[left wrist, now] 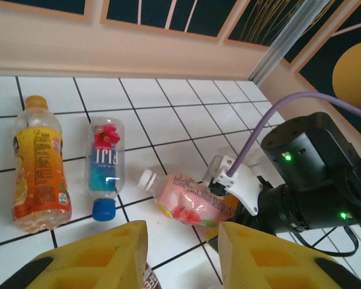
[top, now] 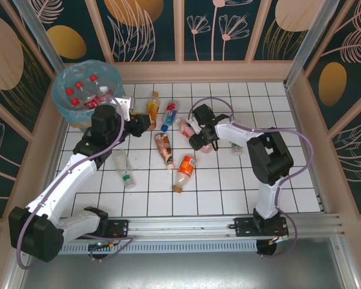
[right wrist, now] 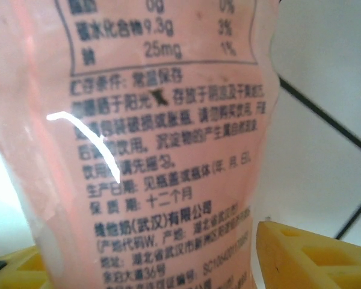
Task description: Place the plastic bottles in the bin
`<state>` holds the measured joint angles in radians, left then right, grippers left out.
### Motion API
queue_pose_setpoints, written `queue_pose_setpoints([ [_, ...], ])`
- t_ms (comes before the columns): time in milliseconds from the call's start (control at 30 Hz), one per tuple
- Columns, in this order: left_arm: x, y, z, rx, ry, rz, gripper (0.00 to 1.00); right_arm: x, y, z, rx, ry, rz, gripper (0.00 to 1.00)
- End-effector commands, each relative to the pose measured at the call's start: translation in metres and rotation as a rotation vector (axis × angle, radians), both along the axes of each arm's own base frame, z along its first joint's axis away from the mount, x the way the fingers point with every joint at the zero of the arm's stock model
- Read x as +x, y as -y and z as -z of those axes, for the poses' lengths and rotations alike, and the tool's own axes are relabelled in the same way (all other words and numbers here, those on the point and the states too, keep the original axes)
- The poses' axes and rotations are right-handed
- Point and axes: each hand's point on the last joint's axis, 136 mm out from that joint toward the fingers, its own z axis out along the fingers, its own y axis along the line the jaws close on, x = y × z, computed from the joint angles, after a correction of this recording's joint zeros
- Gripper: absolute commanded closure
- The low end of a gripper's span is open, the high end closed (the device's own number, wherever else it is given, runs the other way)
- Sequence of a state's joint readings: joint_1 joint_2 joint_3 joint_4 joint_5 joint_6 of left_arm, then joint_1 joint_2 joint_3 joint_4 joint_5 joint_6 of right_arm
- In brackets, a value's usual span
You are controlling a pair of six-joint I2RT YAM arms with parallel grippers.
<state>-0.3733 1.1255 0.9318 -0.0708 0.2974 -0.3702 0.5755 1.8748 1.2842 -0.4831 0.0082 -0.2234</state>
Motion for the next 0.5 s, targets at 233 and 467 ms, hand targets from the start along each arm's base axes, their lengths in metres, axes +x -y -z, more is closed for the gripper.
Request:
queue_pose_setpoints([
  [233,0.005,0.011,-0.080,-0.162,0.130,0.020,0.47,-0.026,-0.004,-0.123,0.259,0.254,0.021,0.46],
  [467,-0.012,0.034,-0.101,-0.248,0.177,0.190,0.28,-0.082,-0.049,-0.195,0.528,0.406,-0.172,0.47],
])
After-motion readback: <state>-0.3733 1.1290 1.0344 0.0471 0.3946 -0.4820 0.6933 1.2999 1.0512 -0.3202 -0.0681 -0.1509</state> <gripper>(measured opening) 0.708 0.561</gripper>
